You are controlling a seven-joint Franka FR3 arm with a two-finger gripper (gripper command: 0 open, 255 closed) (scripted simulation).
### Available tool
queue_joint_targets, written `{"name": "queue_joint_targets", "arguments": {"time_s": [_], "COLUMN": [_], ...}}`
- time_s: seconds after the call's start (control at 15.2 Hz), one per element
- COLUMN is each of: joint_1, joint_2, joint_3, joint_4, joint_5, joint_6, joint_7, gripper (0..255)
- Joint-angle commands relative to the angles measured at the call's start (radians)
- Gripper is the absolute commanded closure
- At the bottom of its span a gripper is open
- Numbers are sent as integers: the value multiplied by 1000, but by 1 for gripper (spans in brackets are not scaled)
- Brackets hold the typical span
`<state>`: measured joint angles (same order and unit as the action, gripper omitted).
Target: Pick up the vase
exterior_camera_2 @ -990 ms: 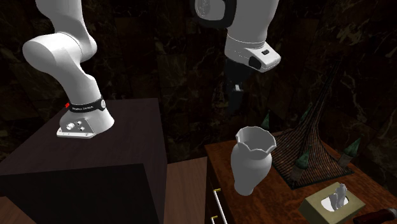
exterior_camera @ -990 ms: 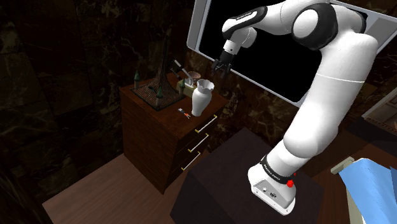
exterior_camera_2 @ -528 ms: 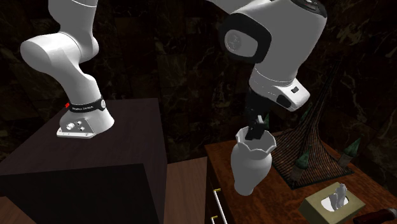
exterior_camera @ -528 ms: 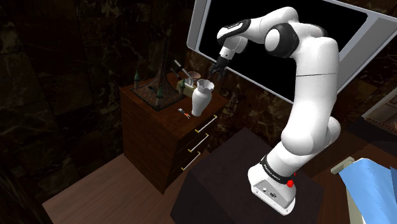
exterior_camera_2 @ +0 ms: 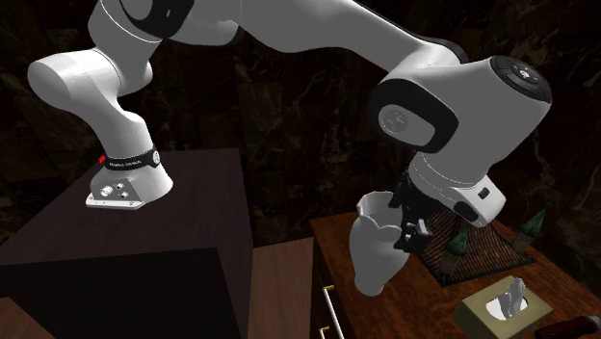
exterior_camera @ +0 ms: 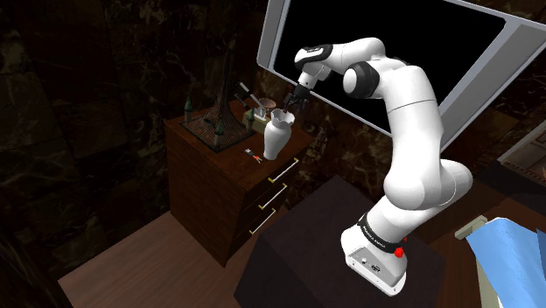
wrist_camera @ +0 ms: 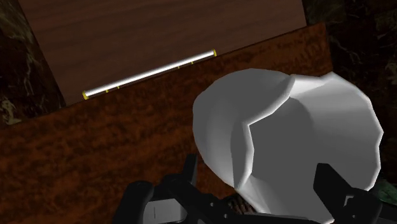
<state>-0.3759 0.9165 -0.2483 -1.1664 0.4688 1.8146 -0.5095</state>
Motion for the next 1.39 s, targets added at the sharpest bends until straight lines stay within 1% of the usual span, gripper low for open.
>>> {"name": "queue_joint_targets", "arguments": {"time_s": [0.0,0.33,0.4,0.99,1.32], "joint_1": [-1,-3,-4,-3,-1], "joint_2": [17,45,48,45,6], "joint_3": [3,8,8,8,1], "joint_4": [2,4,10,4,4], "joint_5": [4,9,9,9,1], "joint_6": [14,39,36,39,3], "joint_7": [-4,-11,-10,-11,0], "gripper": [0,0,255,255,255]}}
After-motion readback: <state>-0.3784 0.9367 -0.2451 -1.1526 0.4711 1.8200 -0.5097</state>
